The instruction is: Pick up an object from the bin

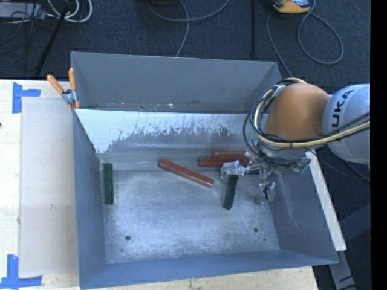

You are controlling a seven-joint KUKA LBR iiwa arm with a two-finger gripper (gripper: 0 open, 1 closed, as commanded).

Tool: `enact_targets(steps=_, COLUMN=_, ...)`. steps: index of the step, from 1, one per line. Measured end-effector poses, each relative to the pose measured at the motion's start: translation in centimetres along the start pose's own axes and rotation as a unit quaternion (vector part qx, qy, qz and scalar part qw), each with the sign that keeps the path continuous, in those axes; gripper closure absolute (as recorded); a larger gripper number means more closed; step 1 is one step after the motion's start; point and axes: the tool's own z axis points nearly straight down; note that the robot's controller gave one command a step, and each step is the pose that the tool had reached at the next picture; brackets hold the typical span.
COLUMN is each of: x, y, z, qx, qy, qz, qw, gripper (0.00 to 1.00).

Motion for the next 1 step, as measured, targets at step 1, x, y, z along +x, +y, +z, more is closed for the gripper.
enact_targets(steps=1, x=-0.05, y=0.02, z=0.04, qx=0.001, qy=-0.0012, qz=0.002, qw=1.0, gripper=0.0)
